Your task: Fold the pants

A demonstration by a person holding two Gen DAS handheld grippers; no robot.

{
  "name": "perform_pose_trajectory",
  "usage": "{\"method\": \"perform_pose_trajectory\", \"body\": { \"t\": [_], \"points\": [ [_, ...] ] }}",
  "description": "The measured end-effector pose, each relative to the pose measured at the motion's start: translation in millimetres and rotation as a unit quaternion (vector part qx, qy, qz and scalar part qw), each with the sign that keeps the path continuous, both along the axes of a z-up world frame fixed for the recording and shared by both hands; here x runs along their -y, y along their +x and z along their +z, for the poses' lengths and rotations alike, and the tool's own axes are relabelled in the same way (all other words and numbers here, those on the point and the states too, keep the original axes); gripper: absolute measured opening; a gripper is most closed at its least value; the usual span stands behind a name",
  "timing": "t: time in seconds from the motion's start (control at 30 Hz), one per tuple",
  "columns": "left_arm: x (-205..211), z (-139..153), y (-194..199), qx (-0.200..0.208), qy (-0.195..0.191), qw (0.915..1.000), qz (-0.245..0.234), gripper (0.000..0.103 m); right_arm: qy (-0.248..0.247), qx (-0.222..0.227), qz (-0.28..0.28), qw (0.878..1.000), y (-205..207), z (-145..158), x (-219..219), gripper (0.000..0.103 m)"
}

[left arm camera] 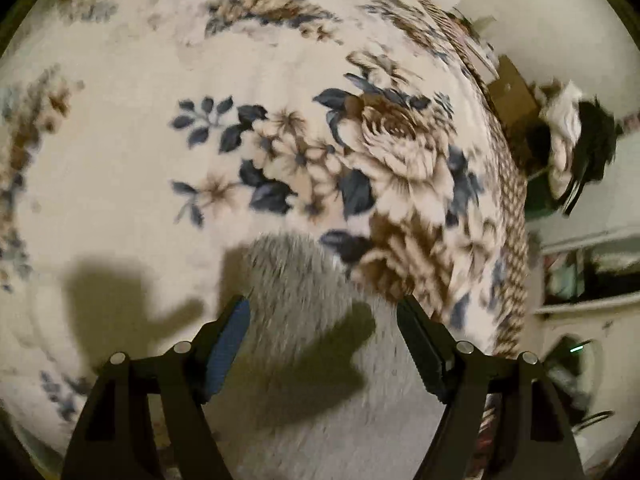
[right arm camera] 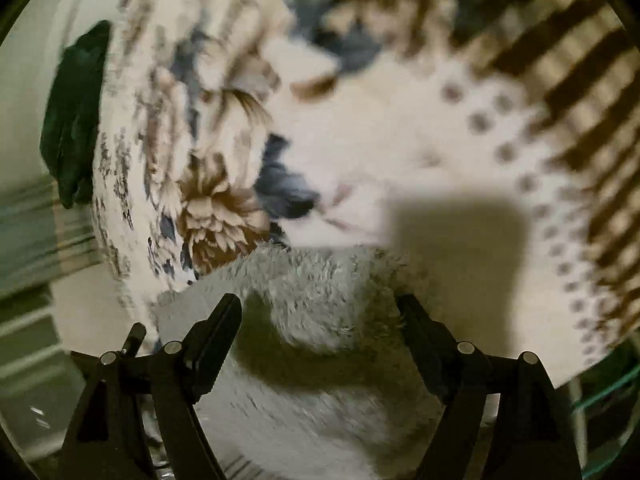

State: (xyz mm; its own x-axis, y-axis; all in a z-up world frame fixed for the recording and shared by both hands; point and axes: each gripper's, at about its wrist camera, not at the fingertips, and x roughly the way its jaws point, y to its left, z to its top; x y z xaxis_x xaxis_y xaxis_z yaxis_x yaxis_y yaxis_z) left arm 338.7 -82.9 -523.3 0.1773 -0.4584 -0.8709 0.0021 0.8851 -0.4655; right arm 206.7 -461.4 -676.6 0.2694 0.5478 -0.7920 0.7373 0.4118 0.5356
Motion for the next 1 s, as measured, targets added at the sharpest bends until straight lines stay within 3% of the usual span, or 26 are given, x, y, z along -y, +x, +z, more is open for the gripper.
{"method": "perform_pose_trajectory", "body": {
  "t": [0.1, 0.13, 0.17, 0.2, 0.3, 0.5, 0.57, 0.63, 0.67, 0.73, 0.77, 0.87, 0.97, 1.0],
  "points": [
    [2, -27, 18, -0.046, -0.011, 0.9989, -0.008, 0.066, 0.021, -0.022, 0.002, 1.0, 15, -22, -4, 0.082],
    [2, -35, 21, -0.05, -0.006, 0.9987, -0.012, 0.061, 0.015, -0.021, 0.004, 1.0, 14, -24, -3, 0.072],
    [3, -39, 23, -0.048, 0.002, 0.9987, -0.019, 0.046, 0.0, -0.021, 0.008, 1.0, 13, -23, -3, 0.061],
    [4, -43, 25, -0.046, 0.01, 0.9986, -0.026, 0.032, -0.022, -0.024, 0.014, 0.999, 9, -22, -5, 0.037],
    [0, -51, 27, -0.038, 0.028, 0.9985, -0.029, 0.031, -0.064, -0.016, 0.012, 0.998, 6, -20, 0, 0.031],
    [-1, -65, 34, -0.04, 0.035, 0.9983, -0.023, 0.031, -0.091, -0.024, 0.017, 0.995, 16, -27, 8, 0.03],
    [-4, -61, 34, -0.045, 0.024, 0.9985, -0.017, 0.032, -0.086, -0.025, 0.025, 0.996, 20, -26, 10, 0.031],
    [-11, -51, 30, -0.055, 0.001, 0.9985, -0.005, 0.034, -0.07, -0.017, 0.028, 0.997, 18, -20, 14, 0.038],
    [-14, -47, 29, -0.058, -0.005, 0.9983, 0.001, 0.04, -0.061, -0.011, 0.024, 0.998, 12, -15, 16, 0.042],
    [-21, -32, 18, -0.054, -0.008, 0.9984, 0.013, 0.053, -0.045, -0.002, 0.01, 0.999, -10, -3, 21, 0.066],
    [-24, -25, 11, -0.048, -0.009, 0.9987, 0.017, 0.064, -0.043, 0.001, 0.006, 0.999, -22, 2, 21, 0.069],
    [-31, -7, -19, -0.031, -0.015, 0.9992, 0.02, 0.074, -0.033, -0.013, 0.002, 0.999, -65, 5, 14, 0.07],
    [-30, -2, -49, -0.032, -0.01, 0.9994, 0.009, 0.074, 0.005, -0.036, -0.008, 0.999, -103, -9, 0, 0.07],
    [-28, -3, -60, -0.035, -0.007, 0.9993, 0.004, 0.074, 0.016, -0.04, -0.015, 0.999, -115, -14, -6, 0.065]
  ]
}}
